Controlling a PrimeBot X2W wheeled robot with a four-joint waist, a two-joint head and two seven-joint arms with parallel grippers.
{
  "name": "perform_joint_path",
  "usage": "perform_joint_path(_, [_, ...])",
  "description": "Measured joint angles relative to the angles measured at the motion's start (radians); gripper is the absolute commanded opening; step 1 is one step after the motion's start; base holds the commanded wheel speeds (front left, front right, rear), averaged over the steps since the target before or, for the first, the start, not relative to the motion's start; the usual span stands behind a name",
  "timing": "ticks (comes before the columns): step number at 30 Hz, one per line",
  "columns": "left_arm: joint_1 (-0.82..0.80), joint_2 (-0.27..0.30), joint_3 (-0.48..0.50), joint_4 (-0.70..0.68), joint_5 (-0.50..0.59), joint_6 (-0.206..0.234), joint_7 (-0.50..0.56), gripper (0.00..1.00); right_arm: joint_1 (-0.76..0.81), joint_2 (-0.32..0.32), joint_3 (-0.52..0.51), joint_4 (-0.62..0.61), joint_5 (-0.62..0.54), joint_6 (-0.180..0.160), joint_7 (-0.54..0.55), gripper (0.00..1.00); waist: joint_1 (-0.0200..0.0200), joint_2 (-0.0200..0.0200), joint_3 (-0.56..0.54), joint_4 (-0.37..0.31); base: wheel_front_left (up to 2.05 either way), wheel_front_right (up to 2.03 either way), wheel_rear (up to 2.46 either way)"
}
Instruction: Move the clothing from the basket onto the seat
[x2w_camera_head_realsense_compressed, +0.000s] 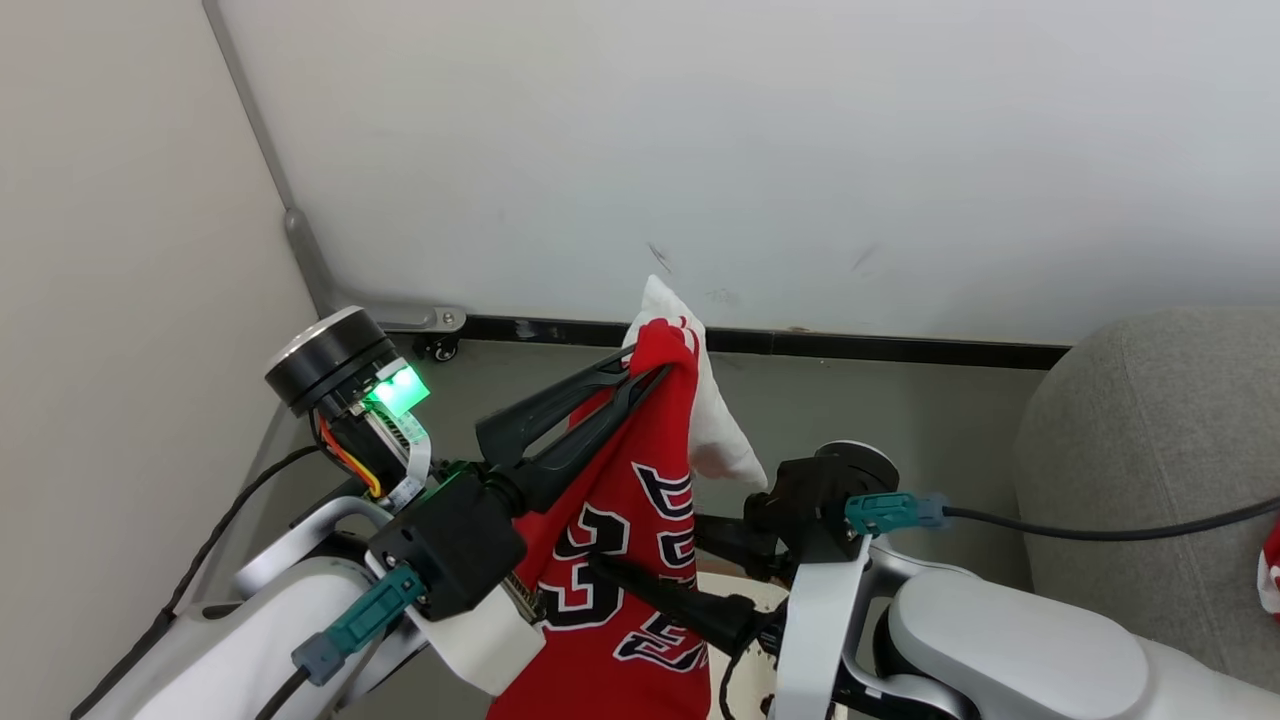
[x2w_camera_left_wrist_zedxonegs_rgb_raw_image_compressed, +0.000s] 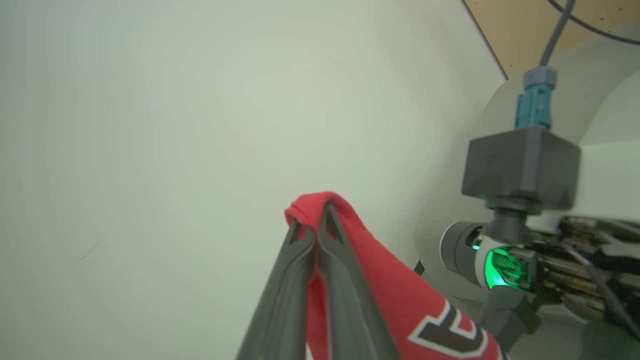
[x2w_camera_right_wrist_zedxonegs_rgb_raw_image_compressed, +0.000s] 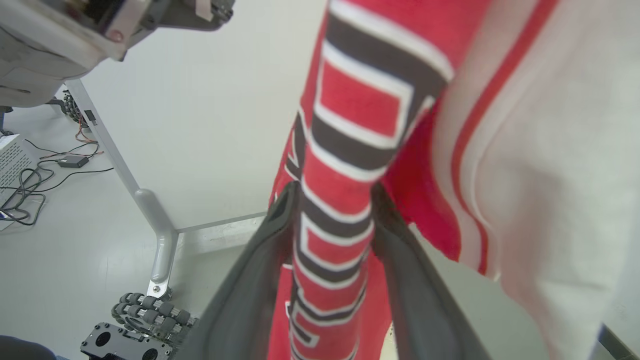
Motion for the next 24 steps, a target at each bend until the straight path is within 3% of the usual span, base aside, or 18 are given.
perform_joint_path(3, [0.000,-0.003,0.000,0.000,-0.006,-0.001,0.005,0.00,-0.013,0.016,0.019,0.016,-0.001,0.000,-0.015,0.18,0.0000,0.0000,0.004,0.003,0.00,0.00,0.00])
perform_joint_path(4, [0.000,-0.004,0.000,0.000,-0.009,-0.003,0.006,0.00,-0.022,0.020,0.024,0.020,-0.003,0.000,-0.019,0.00,0.0000,0.0000,0.005,0.003,0.00,0.00,0.00])
perform_joint_path(13, [0.005,0.004,0.030,0.052,-0.047,-0.001,0.018,0.00,-0.041,0.022,0.047,0.035,-0.003,0.000,-0.062,0.00,0.0000,0.0000,0.015,-0.005,0.00,0.00,0.00])
perform_joint_path(24, [0.114,0.015,0.081,0.171,-0.172,0.012,0.034,0.00,-0.039,-0.040,0.011,0.054,0.027,0.000,-0.148,0.00,0.0000,0.0000,0.021,-0.042,0.00,0.00,0.00])
